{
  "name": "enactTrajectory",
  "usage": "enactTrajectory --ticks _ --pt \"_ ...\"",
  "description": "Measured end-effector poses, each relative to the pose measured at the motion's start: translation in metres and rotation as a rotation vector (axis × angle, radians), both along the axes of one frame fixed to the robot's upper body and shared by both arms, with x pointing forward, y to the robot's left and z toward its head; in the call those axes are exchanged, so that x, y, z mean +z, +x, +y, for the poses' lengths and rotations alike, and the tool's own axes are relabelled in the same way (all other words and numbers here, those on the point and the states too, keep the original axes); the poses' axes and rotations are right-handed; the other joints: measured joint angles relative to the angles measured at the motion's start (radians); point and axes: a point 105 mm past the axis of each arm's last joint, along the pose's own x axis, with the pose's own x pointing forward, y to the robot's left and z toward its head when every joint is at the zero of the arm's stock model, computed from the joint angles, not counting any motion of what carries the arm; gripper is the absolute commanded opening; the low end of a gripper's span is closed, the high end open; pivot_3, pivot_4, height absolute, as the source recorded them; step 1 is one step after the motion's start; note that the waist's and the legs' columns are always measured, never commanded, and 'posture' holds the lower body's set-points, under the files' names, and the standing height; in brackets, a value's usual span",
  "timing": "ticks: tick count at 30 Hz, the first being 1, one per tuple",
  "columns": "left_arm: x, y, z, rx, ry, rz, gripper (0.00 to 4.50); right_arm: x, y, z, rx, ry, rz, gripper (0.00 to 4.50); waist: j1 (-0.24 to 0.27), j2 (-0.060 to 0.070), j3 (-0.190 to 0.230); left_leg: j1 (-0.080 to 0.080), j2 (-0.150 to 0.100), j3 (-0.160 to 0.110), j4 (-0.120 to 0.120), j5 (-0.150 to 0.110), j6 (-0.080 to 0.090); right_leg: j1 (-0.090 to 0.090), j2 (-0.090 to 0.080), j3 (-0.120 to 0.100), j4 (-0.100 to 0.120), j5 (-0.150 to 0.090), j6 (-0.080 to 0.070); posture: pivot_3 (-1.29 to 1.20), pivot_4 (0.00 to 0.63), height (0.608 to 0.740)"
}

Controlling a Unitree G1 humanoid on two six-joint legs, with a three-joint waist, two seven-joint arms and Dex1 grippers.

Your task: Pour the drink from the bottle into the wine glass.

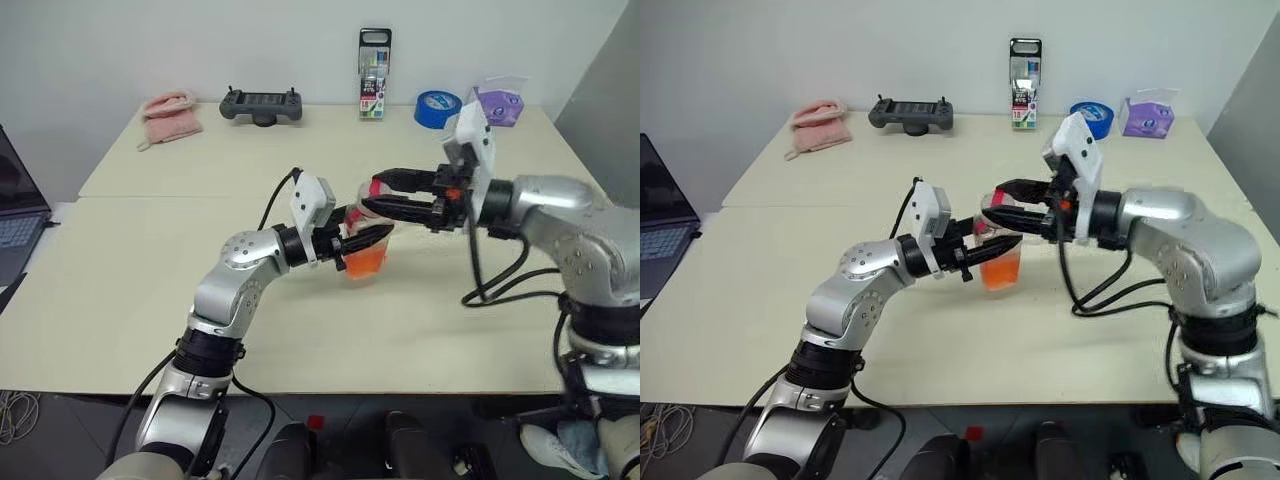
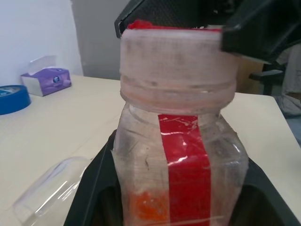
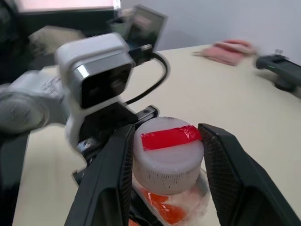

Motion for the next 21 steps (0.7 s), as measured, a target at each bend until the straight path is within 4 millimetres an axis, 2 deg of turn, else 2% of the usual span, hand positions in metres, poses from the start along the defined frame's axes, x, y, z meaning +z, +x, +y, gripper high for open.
enactTrajectory --ticks 4,9,17,21 --pt "0.001 0.001 -0.001 0.013 -0.004 -0.001 1.76 0.006 0.017 0.001 0.181 -0.077 -0.012 1.78 -0.014 0.000 0.000 0.002 0.002 0.003 0.000 0.000 0.000 -0.001 0.001 0.002 0.002 0.000 0.000 0.00 0.150 0.740" --pt "0.007 0.009 0.008 0.090 -0.032 -0.010 1.76 0.015 0.035 0.013 0.280 -0.115 -0.035 1.78 -0.017 0.000 0.000 0.001 0.002 -0.001 -0.001 0.000 -0.001 -0.001 0.001 0.001 0.002 0.000 -0.001 0.00 0.150 0.740" --pt "0.008 0.004 0.002 0.063 -0.033 -0.014 1.74 0.011 0.041 0.008 0.262 -0.123 -0.001 4.47 0.007 0.000 0.000 -0.008 0.000 -0.008 0.001 0.002 -0.004 -0.006 -0.005 0.001 -0.001 0.001 0.001 0.00 0.150 0.740" --pt "0.011 0.001 0.000 0.050 -0.040 -0.027 1.74 0.016 0.039 0.004 0.254 -0.095 0.015 4.50 0.006 0.001 0.001 -0.007 0.000 -0.010 0.000 0.002 -0.004 -0.006 -0.004 0.000 0.000 0.001 0.001 0.00 0.150 0.740"
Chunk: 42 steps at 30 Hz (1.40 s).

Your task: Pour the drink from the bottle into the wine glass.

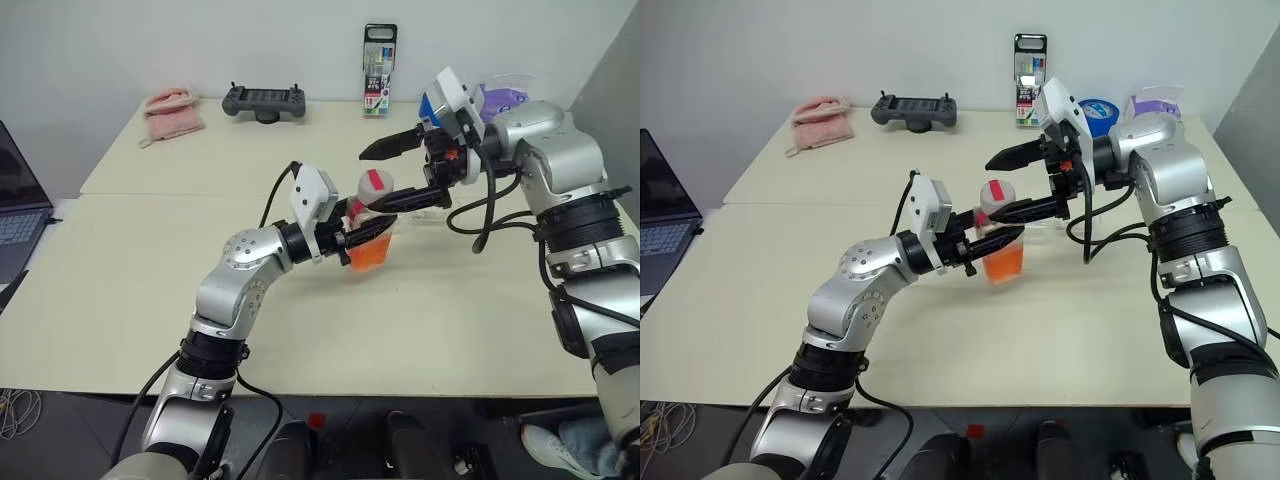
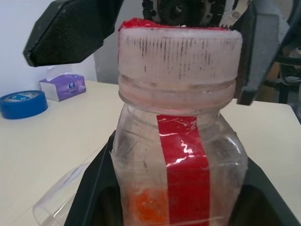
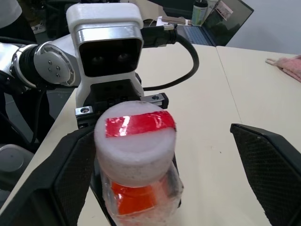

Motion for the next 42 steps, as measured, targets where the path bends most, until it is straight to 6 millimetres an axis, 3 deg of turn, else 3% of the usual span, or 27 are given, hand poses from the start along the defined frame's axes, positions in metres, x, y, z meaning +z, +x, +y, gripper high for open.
enactTrajectory --ticks 6,11,14,24,42 --pt "0.000 -0.002 -0.001 -0.019 0.005 -0.001 1.74 0.014 -0.014 -0.011 0.003 0.075 0.003 4.50 0.000 0.000 0.000 0.000 0.000 0.000 0.000 -0.001 0.002 0.001 0.000 -0.001 0.000 0.000 0.000 0.00 0.150 0.740" --pt "0.000 0.000 -0.001 -0.020 0.007 0.002 1.74 -0.002 -0.031 -0.015 -0.049 0.089 0.055 4.50 0.001 0.000 0.000 0.000 0.000 -0.001 0.001 -0.001 0.002 0.001 0.000 -0.001 0.000 0.000 0.000 0.00 0.150 0.740" --pt "-0.001 0.001 -0.001 -0.021 0.007 0.008 1.74 -0.009 -0.034 -0.012 -0.148 0.103 0.037 4.50 0.000 0.000 0.000 0.000 0.000 -0.001 0.001 -0.001 0.003 0.001 0.000 0.000 0.001 0.000 0.000 0.00 0.150 0.740" --pt "-0.003 -0.001 -0.002 -0.040 0.012 0.011 1.74 0.013 -0.047 -0.002 -0.486 0.272 -0.050 4.50 0.001 0.000 0.000 0.000 0.000 -0.001 0.001 -0.001 0.002 0.001 0.000 0.000 0.002 0.000 0.000 0.00 0.150 0.740" --pt "-0.005 -0.001 -0.003 -0.055 0.013 0.014 1.74 -0.014 -0.033 0.018 -0.684 0.244 -0.013 4.50 -0.001 0.000 0.000 0.000 0.000 0.000 0.001 -0.001 0.003 0.001 0.001 0.000 0.002 0.000 0.000 0.00 0.150 0.740"
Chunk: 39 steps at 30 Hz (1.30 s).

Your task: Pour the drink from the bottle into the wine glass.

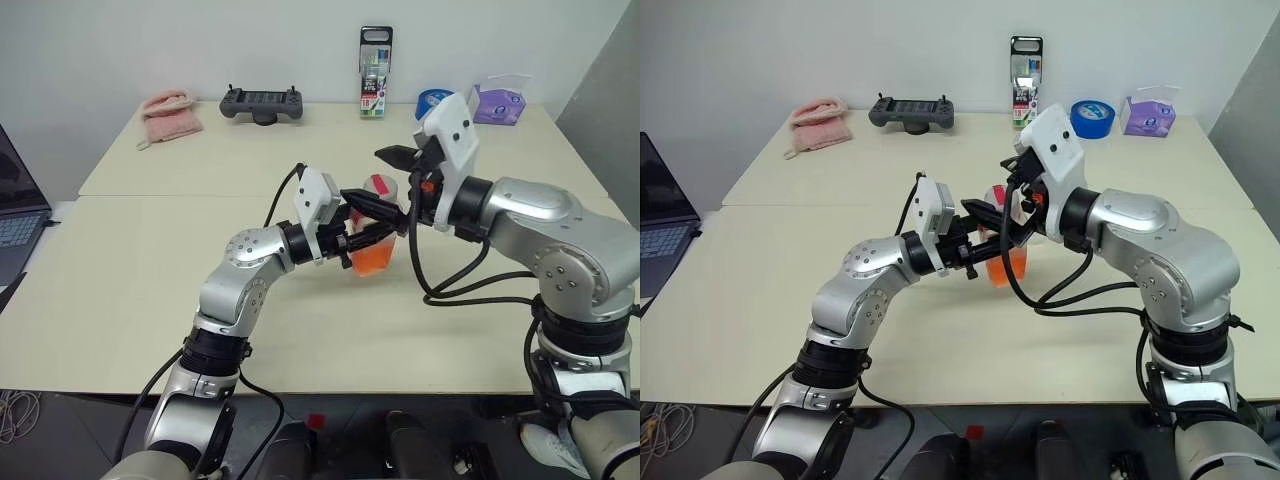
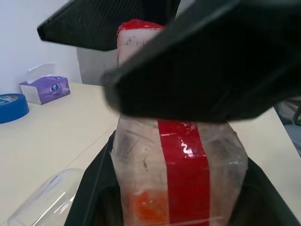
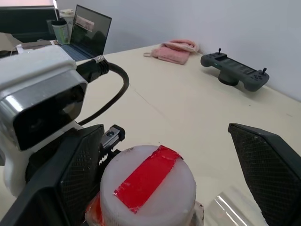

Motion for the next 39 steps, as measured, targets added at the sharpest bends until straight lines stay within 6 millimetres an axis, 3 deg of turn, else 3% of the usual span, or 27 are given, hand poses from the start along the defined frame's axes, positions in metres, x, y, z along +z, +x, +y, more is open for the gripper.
enactTrajectory --ticks 14,27,39 --pt "-0.001 0.001 -0.001 0.008 0.008 -0.001 1.74 -0.004 0.005 -0.005 -0.016 0.013 0.023 4.50 0.000 0.000 0.000 0.000 0.000 0.000 0.000 0.000 0.000 0.000 0.000 0.000 0.000 0.000 0.000 0.00 0.150 0.740" --pt "-0.002 0.003 -0.001 -0.002 0.020 0.003 1.74 -0.005 -0.011 -0.029 -0.006 0.014 0.055 4.50 0.000 0.000 0.000 0.000 0.000 0.000 0.000 0.000 0.000 0.000 0.000 0.000 0.000 0.000 0.000 0.00 0.150 0.740" --pt "-0.002 0.003 -0.001 -0.001 0.020 0.003 1.74 -0.005 -0.029 -0.020 0.121 0.066 0.094 4.50 0.000 0.000 0.000 0.000 0.000 0.000 0.000 0.000 0.001 0.001 0.000 0.000 0.000 0.000 0.000 0.00 0.150 0.740"
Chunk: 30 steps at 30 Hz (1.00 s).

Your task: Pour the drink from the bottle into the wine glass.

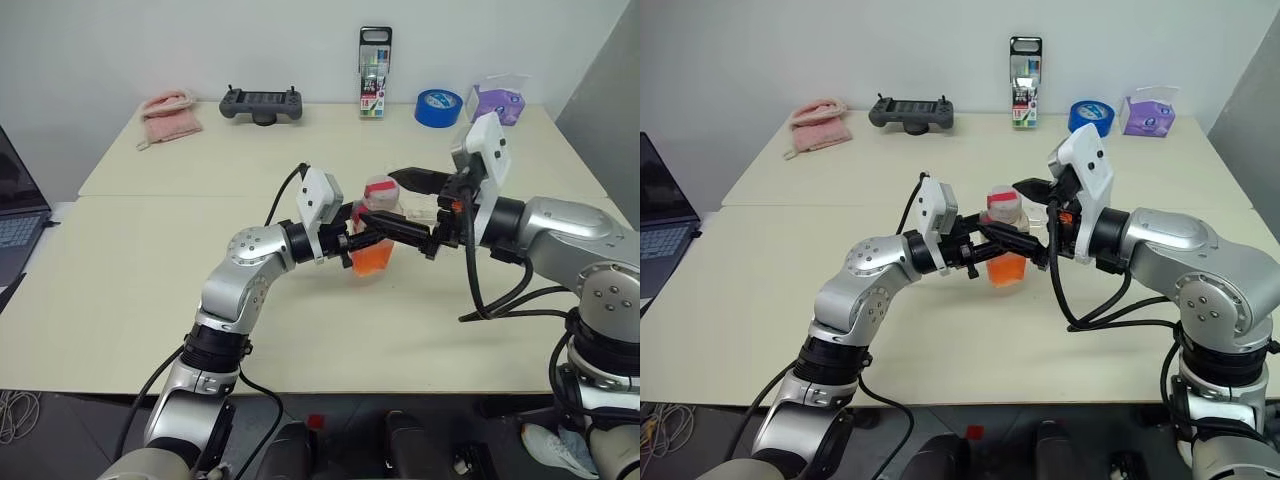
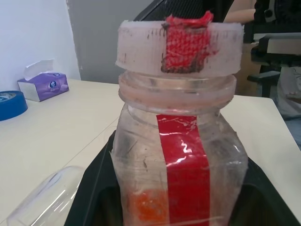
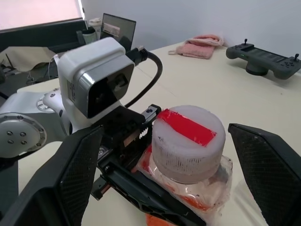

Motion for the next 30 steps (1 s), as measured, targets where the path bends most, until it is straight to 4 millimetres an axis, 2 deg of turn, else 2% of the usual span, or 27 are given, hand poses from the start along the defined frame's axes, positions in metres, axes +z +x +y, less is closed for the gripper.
enactTrajectory --ticks 6,7,11,15,22,27,30 --pt "0.000 0.000 0.000 0.001 0.000 0.000 1.74 -0.002 0.011 -0.001 -0.064 0.050 0.033 4.50 0.000 0.000 0.000 0.000 0.000 0.000 0.000 0.000 0.000 0.000 0.000 0.000 0.000 0.000 0.000 0.00 0.150 0.740" --pt "0.000 0.000 0.000 0.001 0.000 0.000 1.74 -0.002 0.012 -0.002 -0.074 0.053 0.039 4.33 0.000 0.000 0.000 0.000 0.000 0.000 0.000 0.000 0.000 0.000 0.000 0.000 0.000 0.000 0.000 0.00 0.150 0.740" --pt "0.000 0.000 0.000 0.002 0.000 0.000 1.74 -0.003 0.016 -0.003 -0.103 0.061 0.049 3.25 0.000 0.000 0.000 0.000 0.000 0.000 0.000 0.000 0.000 0.000 0.000 0.000 0.000 0.000 0.000 0.00 0.150 0.740" --pt "0.000 0.001 0.001 0.008 0.003 0.000 1.74 -0.004 0.013 0.002 -0.078 0.066 0.052 1.83 0.000 0.000 0.000 0.000 0.000 0.000 0.000 0.000 0.000 0.000 0.000 0.000 0.000 0.000 0.000 0.00 0.150 0.740" --pt "0.000 0.000 0.000 0.001 0.005 -0.002 1.74 -0.003 0.010 0.001 -0.050 0.052 0.051 1.81 0.000 0.000 0.000 0.000 0.000 0.000 0.000 0.000 0.000 0.000 0.000 0.000 0.000 0.000 0.000 0.00 0.150 0.740" --pt "0.004 -0.010 -0.009 -0.061 0.005 -0.037 1.74 0.002 0.000 -0.011 0.069 -0.038 0.000 1.81 0.000 0.000 0.000 0.000 -0.001 0.004 0.000 0.000 0.001 0.001 0.000 -0.001 -0.002 0.000 0.000 0.00 0.150 0.740" --pt "0.004 -0.012 -0.014 -0.081 0.003 -0.040 1.73 0.005 0.002 -0.017 0.162 -0.081 -0.008 1.81 -0.002 0.000 0.000 0.003 -0.001 0.007 0.000 0.000 0.001 0.003 0.001 0.000 -0.002 0.000 0.000 0.00 0.150 0.740"
